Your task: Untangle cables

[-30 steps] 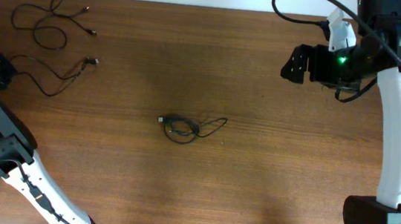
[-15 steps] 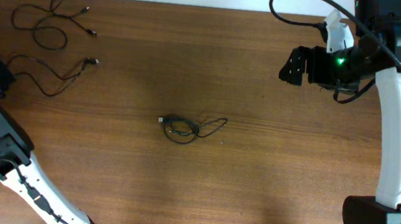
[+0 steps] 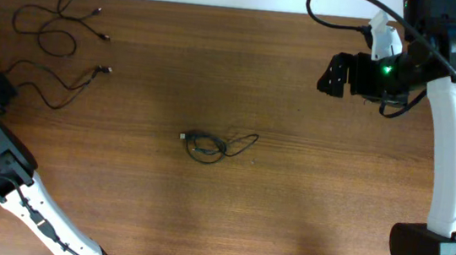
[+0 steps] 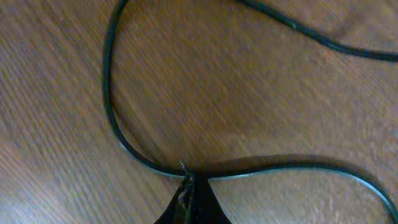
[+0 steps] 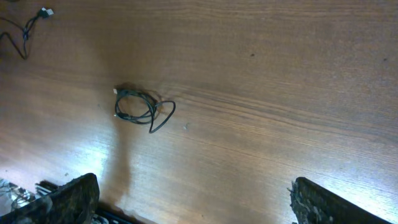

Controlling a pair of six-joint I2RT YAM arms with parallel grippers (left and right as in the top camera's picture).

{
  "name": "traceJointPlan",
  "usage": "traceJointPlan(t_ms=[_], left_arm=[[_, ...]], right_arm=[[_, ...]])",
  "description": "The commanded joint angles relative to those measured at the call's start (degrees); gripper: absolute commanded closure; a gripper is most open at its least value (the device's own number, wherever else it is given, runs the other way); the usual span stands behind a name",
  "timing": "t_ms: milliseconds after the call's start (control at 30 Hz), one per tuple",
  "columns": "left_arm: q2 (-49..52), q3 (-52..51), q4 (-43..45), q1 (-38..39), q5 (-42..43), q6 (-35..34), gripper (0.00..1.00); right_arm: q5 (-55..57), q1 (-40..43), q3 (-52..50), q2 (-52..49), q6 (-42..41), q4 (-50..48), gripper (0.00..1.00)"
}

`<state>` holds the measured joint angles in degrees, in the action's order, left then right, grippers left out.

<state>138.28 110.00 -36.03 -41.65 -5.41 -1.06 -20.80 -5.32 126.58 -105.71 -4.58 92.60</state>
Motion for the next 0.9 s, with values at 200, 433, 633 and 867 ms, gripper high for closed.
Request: traceJointPlan(t_ms=[200, 433, 633, 867], left_arm=[[3.5, -0.4, 6.1, -0.7, 0.0, 4.6, 1.0], [1.0, 3.8, 2.1, -1.8, 0.0, 4.1, 1.0], [-9.4, 4.1, 0.2, -1.8, 18.6, -1.1, 0.65], [-16.2, 4.1, -1.7, 1.5, 63.9, -4.6, 0.01]], right_arm=[[0.3, -0.4, 0.3, -0.1, -0.5, 0.2, 0.02], [0.3, -0.4, 0.3, -0.1, -0.4, 0.5, 0.01], [0.3, -0.4, 0.3, -0.1, -0.4, 0.4, 0.01], [-4.7, -1.0, 0.3, -0.4, -0.4, 0.4, 0.01]])
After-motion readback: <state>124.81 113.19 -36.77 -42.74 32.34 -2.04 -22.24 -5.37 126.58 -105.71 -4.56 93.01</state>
